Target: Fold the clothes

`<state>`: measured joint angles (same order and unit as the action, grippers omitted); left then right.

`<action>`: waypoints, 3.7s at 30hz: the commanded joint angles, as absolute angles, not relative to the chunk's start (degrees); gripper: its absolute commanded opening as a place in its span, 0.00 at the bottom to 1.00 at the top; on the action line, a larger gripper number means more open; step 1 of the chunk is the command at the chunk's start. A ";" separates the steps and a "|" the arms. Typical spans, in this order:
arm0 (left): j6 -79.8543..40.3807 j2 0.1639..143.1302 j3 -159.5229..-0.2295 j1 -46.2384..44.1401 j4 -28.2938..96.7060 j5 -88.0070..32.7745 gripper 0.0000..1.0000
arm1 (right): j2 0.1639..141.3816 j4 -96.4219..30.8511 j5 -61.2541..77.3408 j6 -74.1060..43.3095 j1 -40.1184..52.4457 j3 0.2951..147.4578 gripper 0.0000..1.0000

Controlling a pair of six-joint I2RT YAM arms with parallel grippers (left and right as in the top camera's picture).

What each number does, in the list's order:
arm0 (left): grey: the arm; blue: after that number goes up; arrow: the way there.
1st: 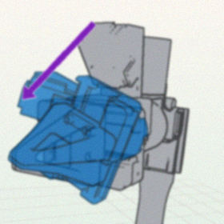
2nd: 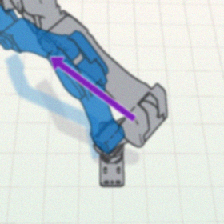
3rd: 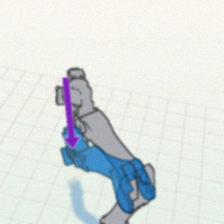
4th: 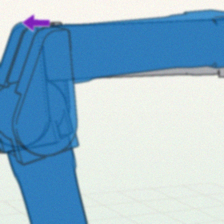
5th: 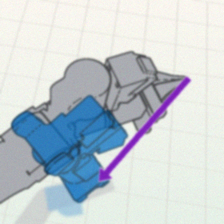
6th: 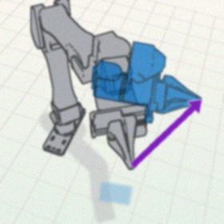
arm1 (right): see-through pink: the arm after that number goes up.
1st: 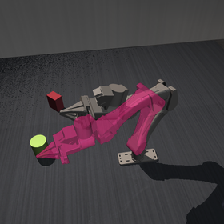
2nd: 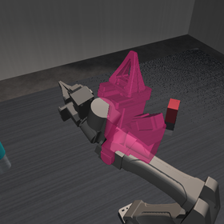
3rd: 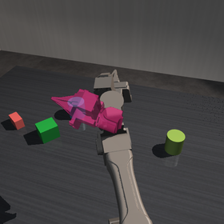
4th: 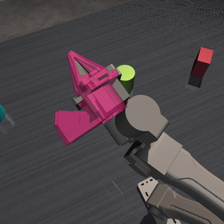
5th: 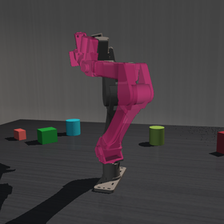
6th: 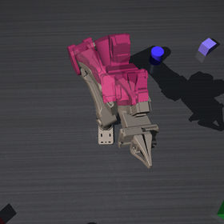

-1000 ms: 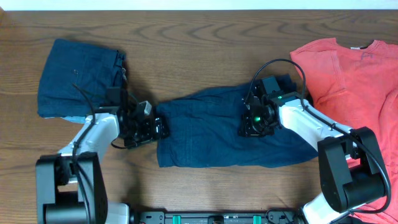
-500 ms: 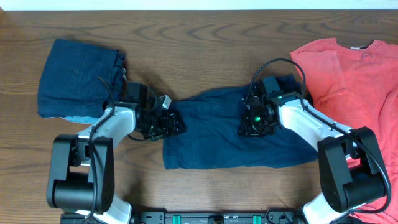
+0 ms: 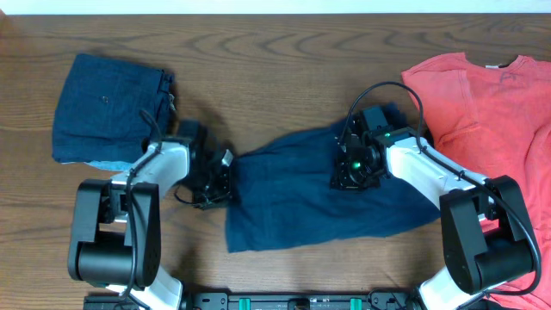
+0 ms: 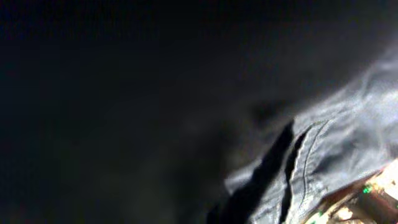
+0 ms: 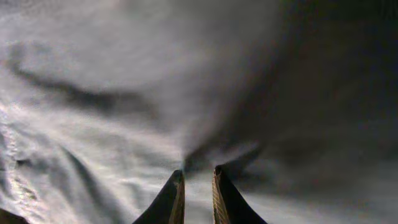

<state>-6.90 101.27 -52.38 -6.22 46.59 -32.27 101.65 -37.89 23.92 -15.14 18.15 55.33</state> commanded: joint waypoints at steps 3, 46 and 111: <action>-5.63 98.70 -65.98 -6.13 61.87 -10.98 0.06 | 100.73 -39.72 24.01 -15.81 16.43 55.16 0.15; -3.46 95.46 -96.75 -6.35 85.65 -5.15 0.06 | 96.01 -37.85 23.33 -12.10 18.17 51.13 0.15; -30.63 112.42 -99.22 -44.82 62.85 -15.99 0.38 | 95.44 -37.32 15.14 -17.89 15.33 41.45 0.38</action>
<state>-29.56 112.40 -99.70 -44.75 62.87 -16.19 94.04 -34.81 25.87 -16.62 17.58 43.51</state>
